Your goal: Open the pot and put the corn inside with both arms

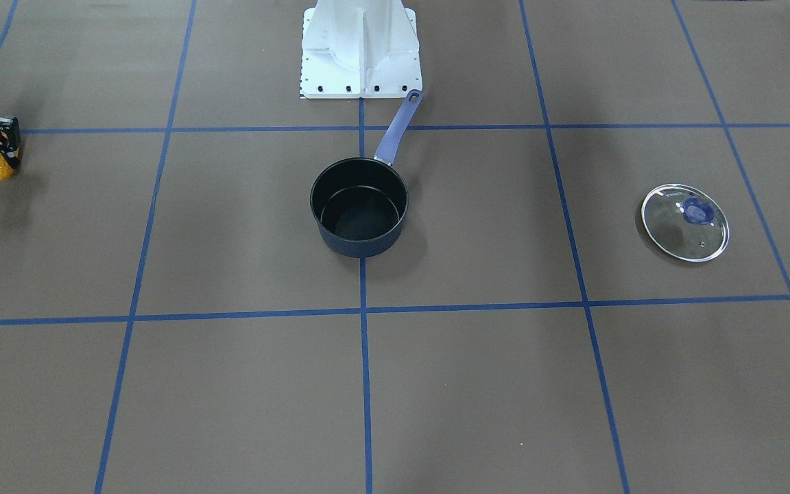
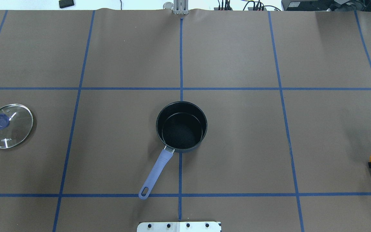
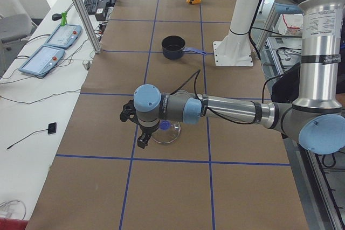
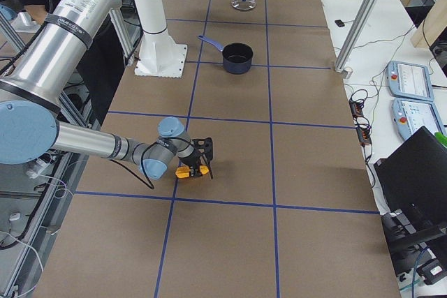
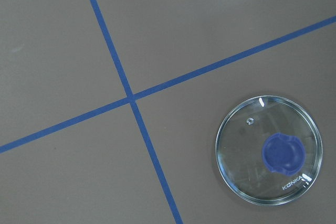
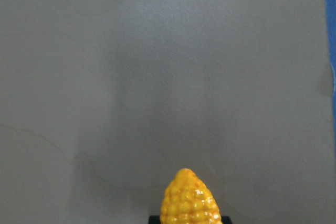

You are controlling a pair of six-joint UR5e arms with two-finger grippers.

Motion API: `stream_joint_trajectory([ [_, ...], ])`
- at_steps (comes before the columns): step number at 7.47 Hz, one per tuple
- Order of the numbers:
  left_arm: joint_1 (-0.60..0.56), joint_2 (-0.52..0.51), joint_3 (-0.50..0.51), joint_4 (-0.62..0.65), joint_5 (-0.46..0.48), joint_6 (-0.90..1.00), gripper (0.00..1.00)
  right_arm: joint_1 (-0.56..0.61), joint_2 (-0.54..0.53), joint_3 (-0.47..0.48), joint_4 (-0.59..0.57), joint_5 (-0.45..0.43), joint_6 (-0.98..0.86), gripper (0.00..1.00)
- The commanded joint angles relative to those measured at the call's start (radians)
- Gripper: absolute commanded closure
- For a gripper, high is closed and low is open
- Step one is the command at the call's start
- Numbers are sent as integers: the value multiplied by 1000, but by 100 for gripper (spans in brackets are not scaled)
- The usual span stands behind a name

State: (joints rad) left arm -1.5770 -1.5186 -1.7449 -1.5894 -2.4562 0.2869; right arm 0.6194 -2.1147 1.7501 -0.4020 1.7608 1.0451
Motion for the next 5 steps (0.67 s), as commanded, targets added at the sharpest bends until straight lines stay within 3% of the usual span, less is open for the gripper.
stream_joint_trajectory([
  [1, 0, 1, -1, 0, -3, 0, 1, 142, 115, 25, -53, 156, -5, 100],
  [4, 0, 0, 8, 14, 0, -5, 1, 191, 417, 25, -335, 166, -4, 100],
  [5, 0, 3, 14, 20, 6, -20, 1, 195, 561, 29, -492, 164, 7, 100],
])
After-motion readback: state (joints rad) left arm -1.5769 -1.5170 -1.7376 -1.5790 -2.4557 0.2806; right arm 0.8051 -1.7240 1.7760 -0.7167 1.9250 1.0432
